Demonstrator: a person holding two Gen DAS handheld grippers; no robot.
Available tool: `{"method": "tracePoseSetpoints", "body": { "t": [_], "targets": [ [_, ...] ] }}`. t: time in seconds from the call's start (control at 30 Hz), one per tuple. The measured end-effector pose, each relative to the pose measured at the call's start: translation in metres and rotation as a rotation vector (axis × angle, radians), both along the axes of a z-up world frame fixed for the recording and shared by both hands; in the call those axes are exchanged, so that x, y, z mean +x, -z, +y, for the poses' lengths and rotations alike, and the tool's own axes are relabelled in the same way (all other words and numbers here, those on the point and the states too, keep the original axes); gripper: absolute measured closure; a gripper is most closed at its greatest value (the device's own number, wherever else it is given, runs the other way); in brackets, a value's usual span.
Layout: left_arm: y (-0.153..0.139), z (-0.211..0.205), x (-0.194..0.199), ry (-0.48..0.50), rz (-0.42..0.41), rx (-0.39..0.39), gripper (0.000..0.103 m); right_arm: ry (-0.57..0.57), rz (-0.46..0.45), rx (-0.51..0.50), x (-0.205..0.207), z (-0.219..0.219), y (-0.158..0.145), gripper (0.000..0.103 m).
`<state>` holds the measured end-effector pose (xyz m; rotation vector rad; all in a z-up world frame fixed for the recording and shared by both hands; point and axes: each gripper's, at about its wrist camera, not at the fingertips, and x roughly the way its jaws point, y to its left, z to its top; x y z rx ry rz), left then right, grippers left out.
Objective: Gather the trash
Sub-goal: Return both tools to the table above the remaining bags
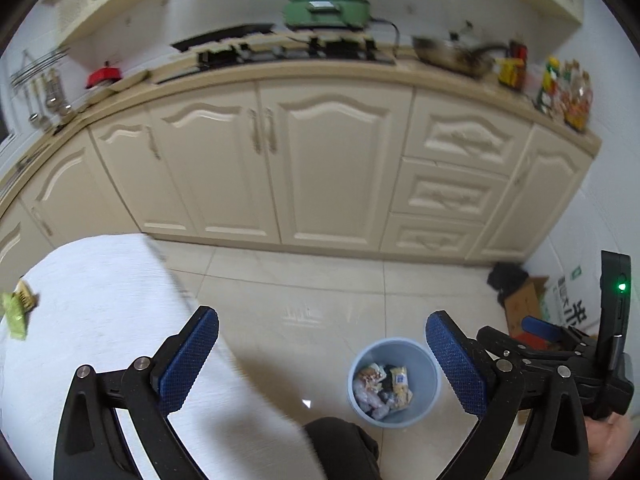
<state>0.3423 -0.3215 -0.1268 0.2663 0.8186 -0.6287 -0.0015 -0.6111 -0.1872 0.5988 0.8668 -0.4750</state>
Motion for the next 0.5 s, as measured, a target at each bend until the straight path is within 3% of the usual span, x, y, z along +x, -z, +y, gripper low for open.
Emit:
{"method": "tracePoseSetpoints", "body": {
  "t": [0.3, 0.5],
  "targets": [
    [-0.058, 0.130, -0.023, -0.180, -0.087, -0.088, 0.001, -0.218, -0.122, -0.094, 0.082, 0.086, -0.078, 0.000],
    [-0.074, 0.218, -0.034, -0.359, -0.146, -0.094, 0.001, -0.408, -0.198, -0.135, 0.146, 0.166, -0.116, 0.000]
  ]
}}
